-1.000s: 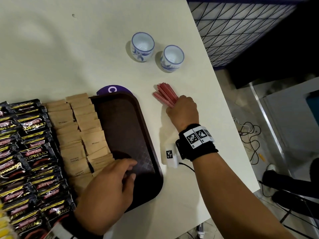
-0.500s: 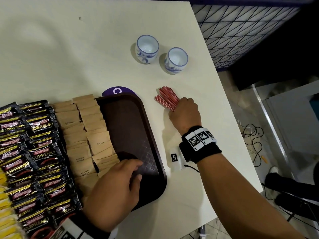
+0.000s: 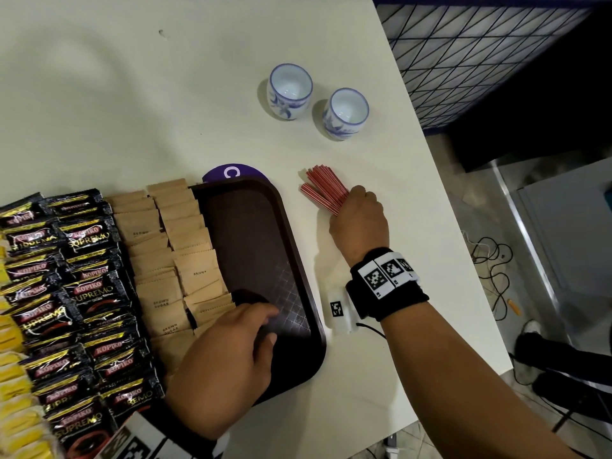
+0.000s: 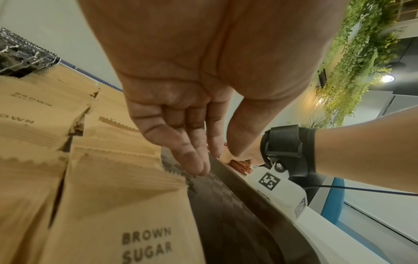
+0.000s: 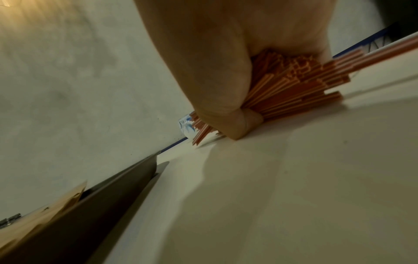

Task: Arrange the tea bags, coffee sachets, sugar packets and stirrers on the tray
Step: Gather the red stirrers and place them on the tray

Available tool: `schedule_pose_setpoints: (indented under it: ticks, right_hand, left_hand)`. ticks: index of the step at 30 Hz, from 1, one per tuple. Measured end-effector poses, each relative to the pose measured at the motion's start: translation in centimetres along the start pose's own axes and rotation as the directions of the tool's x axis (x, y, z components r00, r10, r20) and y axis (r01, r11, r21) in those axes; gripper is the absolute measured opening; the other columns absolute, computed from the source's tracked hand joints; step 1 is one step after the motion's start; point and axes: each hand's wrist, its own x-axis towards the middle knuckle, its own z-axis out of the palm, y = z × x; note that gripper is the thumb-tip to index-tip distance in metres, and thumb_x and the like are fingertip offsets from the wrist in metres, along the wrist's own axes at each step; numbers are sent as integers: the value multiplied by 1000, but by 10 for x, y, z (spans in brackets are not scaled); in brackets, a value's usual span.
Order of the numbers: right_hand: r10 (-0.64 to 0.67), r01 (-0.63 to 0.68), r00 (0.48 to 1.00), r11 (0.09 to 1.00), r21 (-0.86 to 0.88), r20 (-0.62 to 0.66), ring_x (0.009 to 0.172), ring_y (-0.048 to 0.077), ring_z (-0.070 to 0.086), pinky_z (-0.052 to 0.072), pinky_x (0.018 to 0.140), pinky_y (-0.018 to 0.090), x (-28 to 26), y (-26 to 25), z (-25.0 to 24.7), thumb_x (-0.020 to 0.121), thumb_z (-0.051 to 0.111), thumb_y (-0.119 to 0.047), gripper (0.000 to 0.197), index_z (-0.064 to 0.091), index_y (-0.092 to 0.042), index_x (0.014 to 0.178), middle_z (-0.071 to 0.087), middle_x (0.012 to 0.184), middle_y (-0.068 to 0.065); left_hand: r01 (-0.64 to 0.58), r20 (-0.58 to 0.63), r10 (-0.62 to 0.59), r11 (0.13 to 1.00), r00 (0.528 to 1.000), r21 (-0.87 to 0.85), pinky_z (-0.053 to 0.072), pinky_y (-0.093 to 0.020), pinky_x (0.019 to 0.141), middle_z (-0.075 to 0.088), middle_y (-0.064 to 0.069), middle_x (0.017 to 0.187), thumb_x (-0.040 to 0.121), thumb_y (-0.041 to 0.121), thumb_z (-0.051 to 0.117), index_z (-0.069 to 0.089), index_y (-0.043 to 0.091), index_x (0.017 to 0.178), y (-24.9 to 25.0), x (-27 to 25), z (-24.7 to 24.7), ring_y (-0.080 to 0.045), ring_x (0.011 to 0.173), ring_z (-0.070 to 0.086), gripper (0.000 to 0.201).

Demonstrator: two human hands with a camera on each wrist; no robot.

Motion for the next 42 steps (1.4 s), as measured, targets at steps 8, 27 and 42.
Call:
schedule_pose_setpoints:
  ticks: [8,27,42]
  right_hand:
    - [10,-10,1000,1000,-7,7,106,35,58,45,81,37,1,-1,-2,91,52,-11,31,46,0,120,58,119,18]
    - [46,-50,998,994,97,38,102,35,59,37,71,32,0,8,-3,93,51,-12,24,54,0,113,59,115,18]
    - [-109,109,994,994,-29,-5,112,33,49,37,68,36,-16,16,-1,91,59,-26,35,54,-4,118,54,119,13]
  left_hand:
    - [-15,19,15,1000,1000,14,35,-5,70,61,20,112,91,30,59,55,36,125,0,3,0,2,89,52,35]
    - [-24,10,24,1000,1000,2,47,-15,73,63,18,109,90,27,62,58,33,124,1,1,8,-2,90,59,35]
    - [-38,-5,38,999,999,18,38,-8,72,63,17,110,89,27,62,58,32,124,0,0,6,-2,91,59,35]
